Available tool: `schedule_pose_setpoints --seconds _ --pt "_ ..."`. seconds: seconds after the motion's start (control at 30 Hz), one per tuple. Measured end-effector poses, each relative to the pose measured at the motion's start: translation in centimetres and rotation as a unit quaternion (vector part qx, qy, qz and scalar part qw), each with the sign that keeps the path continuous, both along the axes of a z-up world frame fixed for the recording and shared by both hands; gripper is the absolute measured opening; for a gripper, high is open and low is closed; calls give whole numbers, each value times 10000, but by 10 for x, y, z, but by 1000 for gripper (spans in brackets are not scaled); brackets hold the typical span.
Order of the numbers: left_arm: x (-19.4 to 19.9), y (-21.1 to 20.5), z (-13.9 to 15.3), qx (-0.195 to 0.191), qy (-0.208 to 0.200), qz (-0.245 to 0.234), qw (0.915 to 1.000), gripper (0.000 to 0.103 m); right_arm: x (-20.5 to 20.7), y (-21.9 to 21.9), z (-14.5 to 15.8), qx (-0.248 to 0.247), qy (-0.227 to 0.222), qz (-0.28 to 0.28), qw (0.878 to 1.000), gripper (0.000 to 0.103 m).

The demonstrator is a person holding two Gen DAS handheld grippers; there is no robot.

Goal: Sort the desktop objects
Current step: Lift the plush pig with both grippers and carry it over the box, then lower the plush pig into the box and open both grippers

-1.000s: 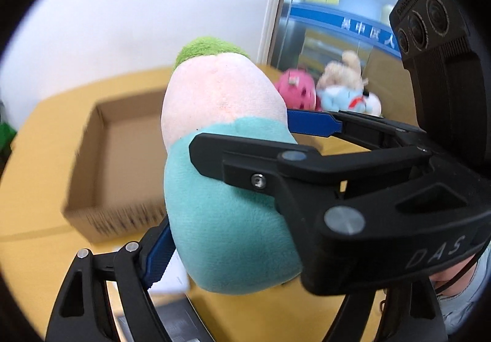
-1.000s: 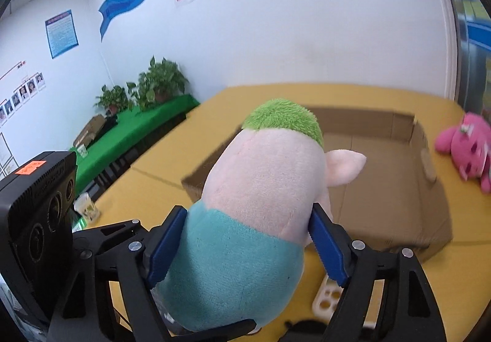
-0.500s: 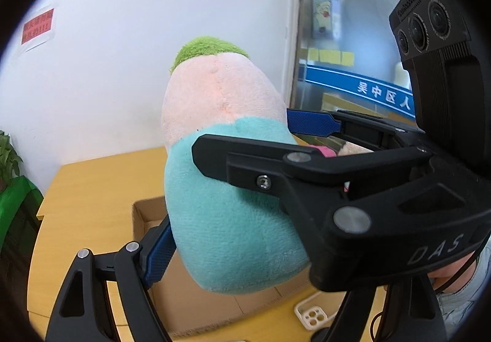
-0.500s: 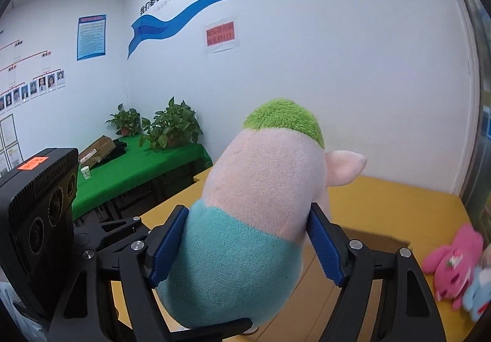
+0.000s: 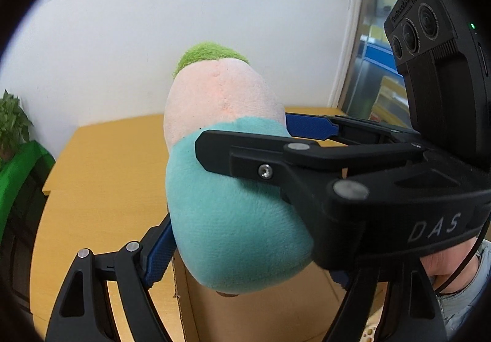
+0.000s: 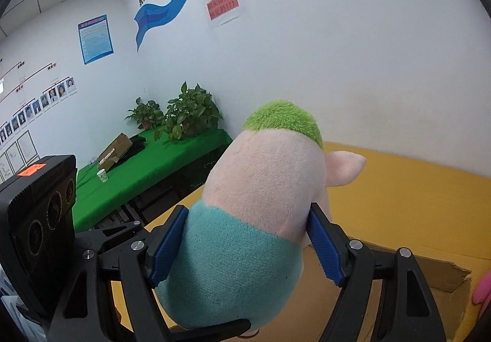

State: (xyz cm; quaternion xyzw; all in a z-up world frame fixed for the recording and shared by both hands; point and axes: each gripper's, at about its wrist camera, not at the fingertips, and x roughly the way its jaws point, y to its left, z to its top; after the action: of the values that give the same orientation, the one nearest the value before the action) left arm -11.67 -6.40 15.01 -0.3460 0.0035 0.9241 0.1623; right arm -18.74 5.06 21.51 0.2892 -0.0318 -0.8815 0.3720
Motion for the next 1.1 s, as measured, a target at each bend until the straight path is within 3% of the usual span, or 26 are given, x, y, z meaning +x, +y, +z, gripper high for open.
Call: schedule_pose_setpoints --seconds 0.3,0.53,0.7,0.87,1.1 --pt "-64 -15 -97 19 -1141 145 9934 82 -96 -9 -122 -261 -1458 152 9888 74" --pt "-72 -22 -140 -118 -1729 332 9843 82 -117 -25 -181 -173 -2019 208 9790 74" --pt "-64 -20 -143 -307 -1787 426 9825 84 -120 -27 -192 -252 -2037 193 9785 74" --pt "-38 -24 -132 -284 -1708 421 9840 84 -117 -31 -204 77 -2031 101 9791 74" --pt "23 -41 -105 -429 -1365 728 9870 85 -104 -32 -187 207 -1969 -107 9801 81"
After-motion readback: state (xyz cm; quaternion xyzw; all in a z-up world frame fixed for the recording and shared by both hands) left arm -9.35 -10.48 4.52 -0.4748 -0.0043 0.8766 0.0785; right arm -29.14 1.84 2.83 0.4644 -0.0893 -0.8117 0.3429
